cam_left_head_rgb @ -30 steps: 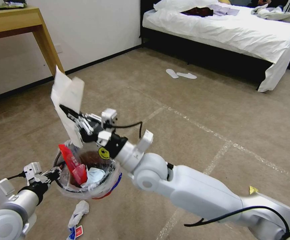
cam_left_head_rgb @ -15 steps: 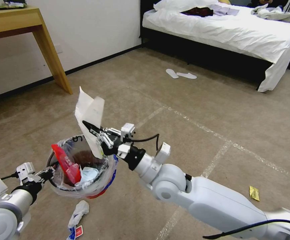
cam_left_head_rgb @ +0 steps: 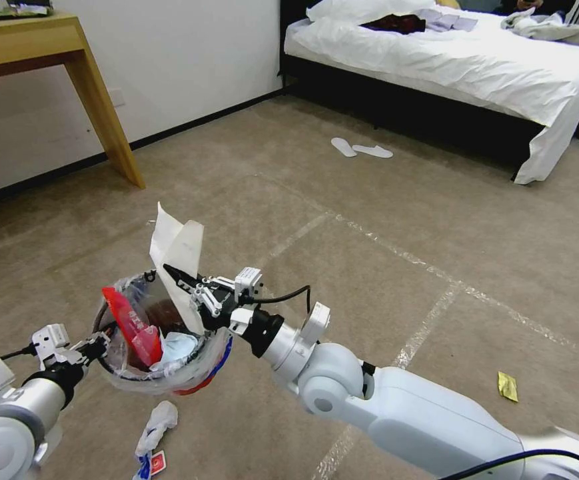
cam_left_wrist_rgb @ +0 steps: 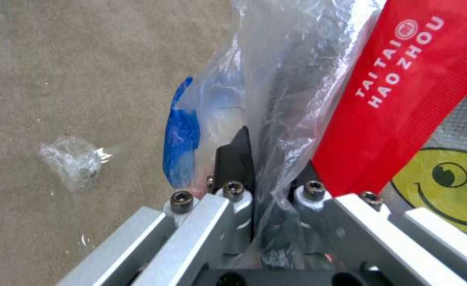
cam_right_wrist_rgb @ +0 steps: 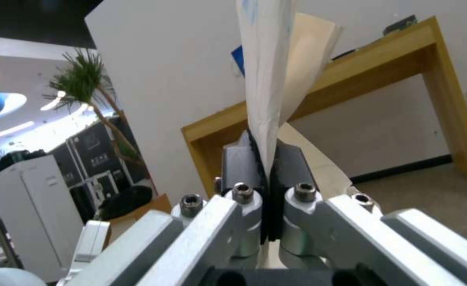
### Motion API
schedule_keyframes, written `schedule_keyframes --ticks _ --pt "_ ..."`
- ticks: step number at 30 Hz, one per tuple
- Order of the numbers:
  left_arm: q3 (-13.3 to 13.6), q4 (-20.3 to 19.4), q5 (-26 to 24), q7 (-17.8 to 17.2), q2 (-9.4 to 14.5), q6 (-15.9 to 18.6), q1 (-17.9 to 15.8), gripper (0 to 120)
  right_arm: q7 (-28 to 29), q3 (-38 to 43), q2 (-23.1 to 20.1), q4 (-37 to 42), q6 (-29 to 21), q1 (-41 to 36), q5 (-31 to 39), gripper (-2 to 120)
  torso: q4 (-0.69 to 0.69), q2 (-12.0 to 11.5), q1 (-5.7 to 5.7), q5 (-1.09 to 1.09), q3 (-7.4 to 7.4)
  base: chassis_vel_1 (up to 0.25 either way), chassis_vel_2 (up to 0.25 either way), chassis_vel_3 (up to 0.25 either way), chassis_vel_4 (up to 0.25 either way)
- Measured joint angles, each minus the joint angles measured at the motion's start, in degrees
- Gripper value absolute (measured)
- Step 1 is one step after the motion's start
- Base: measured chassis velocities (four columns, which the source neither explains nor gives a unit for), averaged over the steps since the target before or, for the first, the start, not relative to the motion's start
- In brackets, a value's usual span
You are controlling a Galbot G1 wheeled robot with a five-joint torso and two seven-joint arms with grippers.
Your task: Pick up the trash bin and place the garbage on the floor into it.
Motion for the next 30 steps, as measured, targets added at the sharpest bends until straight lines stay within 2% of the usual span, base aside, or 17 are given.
schedule_keyframes --ticks 19,30 --pt "0.1 -0.6 -0.2 -0.1 -0.3 0.0 -0.1 3 -1.1 -2.2 -0.6 -3.1 1.2 -0.3 -2.0 0 -0.01 0.0 0.0 0.0 0.0 0.0 0.0 0.0 0.0" --pt "0.1 -1.3 -0.3 0.1 -0.9 0.0 0.4 3 -0.5 -2.9 3.1 -4.2 1.6 0.3 -2.0 0 -0.01 0.0 0.0 0.0 0.0 0.0 0.0 0.0 0.0"
